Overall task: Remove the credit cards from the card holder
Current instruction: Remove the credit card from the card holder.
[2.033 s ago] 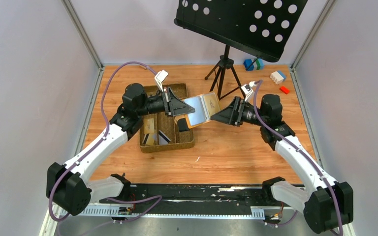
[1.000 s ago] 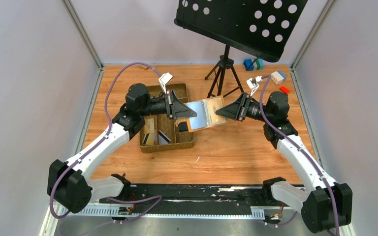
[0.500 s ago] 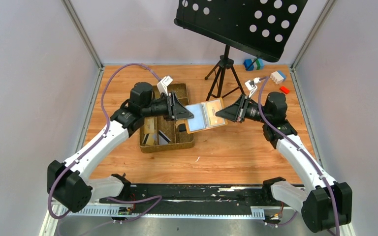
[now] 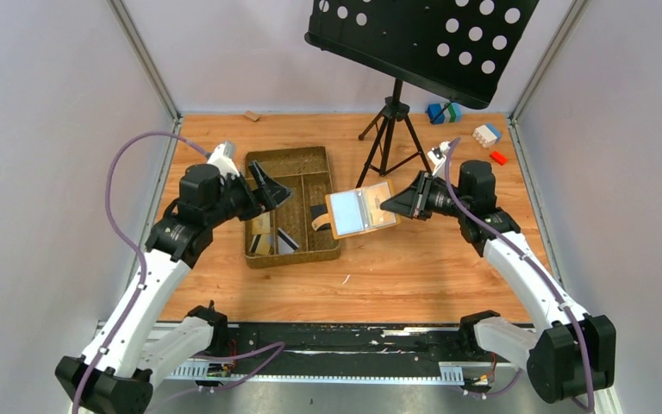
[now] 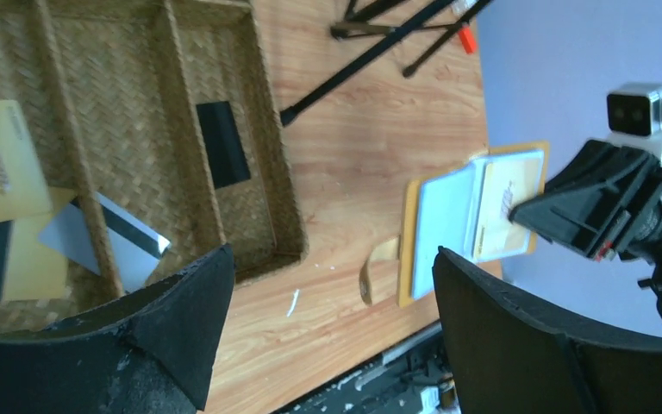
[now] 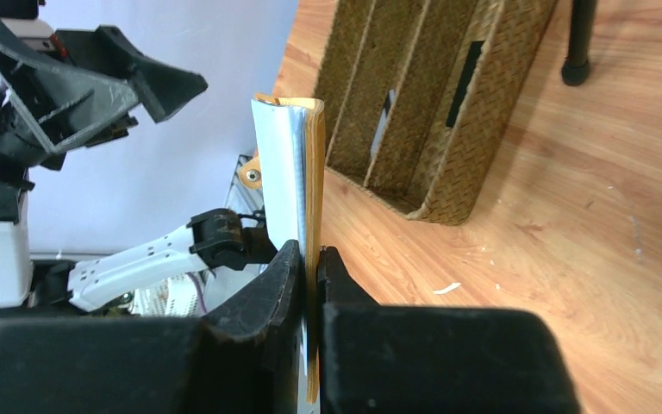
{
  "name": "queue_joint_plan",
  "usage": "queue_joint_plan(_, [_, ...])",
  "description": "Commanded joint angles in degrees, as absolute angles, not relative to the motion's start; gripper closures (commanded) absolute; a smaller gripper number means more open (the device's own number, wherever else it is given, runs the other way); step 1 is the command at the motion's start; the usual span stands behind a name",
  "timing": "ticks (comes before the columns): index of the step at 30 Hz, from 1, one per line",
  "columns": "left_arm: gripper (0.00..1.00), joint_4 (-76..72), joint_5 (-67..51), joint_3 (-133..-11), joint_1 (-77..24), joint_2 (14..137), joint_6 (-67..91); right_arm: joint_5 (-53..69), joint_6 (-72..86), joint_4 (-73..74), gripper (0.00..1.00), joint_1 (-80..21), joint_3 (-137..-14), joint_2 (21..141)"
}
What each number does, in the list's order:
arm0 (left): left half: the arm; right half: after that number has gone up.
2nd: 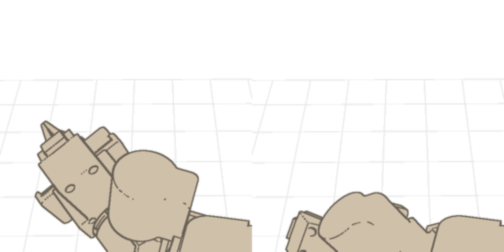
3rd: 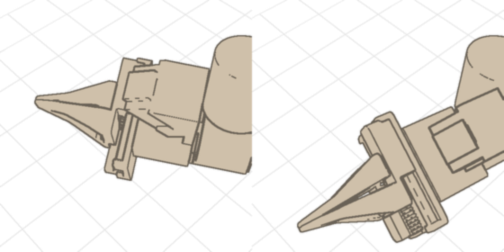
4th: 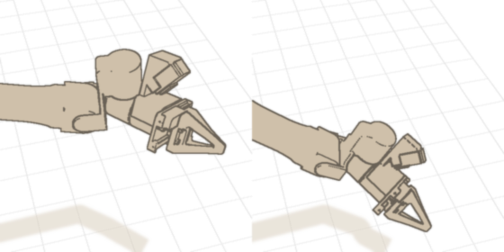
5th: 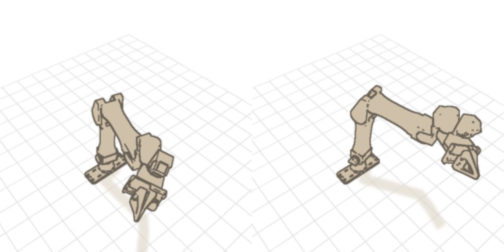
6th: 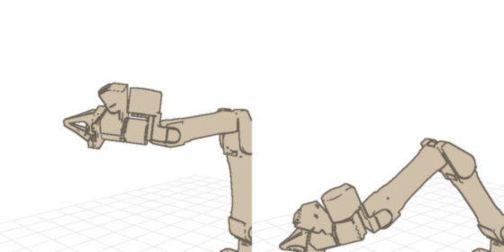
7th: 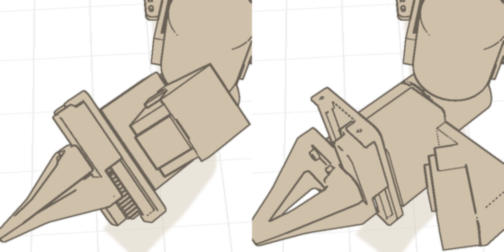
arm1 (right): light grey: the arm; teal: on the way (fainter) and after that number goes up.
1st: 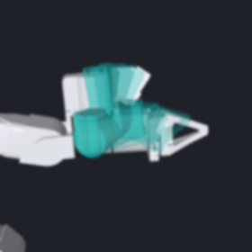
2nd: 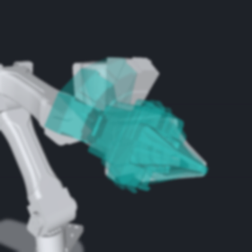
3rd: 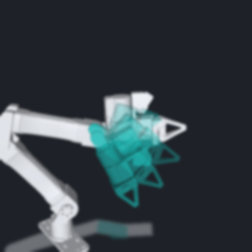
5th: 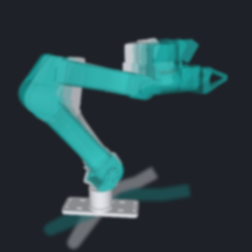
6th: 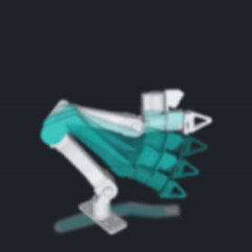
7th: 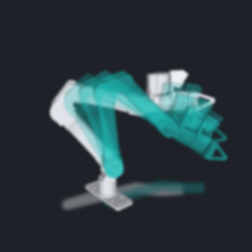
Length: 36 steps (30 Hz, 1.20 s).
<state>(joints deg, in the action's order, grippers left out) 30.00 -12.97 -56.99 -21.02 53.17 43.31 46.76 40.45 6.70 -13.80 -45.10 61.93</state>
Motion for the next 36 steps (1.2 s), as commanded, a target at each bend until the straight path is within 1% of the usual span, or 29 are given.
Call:
queue_joint_plan(1, [0.14,16.26,-24.64,-51.18,-20.5,54.41,51.23,41.26,36.27,11.82,1.0,-13.97,-49.94,63.21])
queue_joint_plan(3, [0.16,15.85,-25.26,-52.38,-23.39,56.1,50.84,40.53,36.2,12.38,1.0,-13.97,-50.18,64.05])
queue_joint_plan(6, [0.16,18.88,-21.64,-56.97,-28.26,58.34,46.35,40.11,36.58,12.79,1.0,-13.97,-50.12,64.58])
queue_joint_plan(11, [0.2,13.74,-23.42,-56.75,-33.03,61.75,48.56,40.76,37.27,12.24,1.0,-13.97,-49.81,64.68])
queue_joint_plan(14, [0.22,12.02,-23.03,-57.01,-36.01,63.74,49.57,43.19,39.02,8.33,1.0,-14.13,-49.04,64.83])
queue_joint_plan(16, [0.24,11.97,-23.05,-57.52,-36.66,64.7,49.9,44.61,40.13,6.45,1.0,-14.31,-48.79,65.03])
queue_joint_plan(20, [0.38,11.93,-22.7,-58.1,-36.66,65.28,49.62,46.28,41.02,3.88,1.0,-14.85,-48.74,65.15])
queue_joint_plan(27, [0.51,10.56,-27.53,-61.27,-36.6,70.54,49.76,50.57,45.15,-3.44,1.0,-15.59,-47.46,66.9])
queue_joint_plan(30, [0.53,9.8,-28.23,-61.71,-36.72,71.59,50.03,51.5,45.39,-4.29,1.0,-15.86,-47.87,67.3])
queue_joint_plan(36, [0.53,9.1,-30.04,-62.62,-36.65,73.91,50.62,54.14,48.7,-10.27,1.0,-16.41,-47.33,68.68])
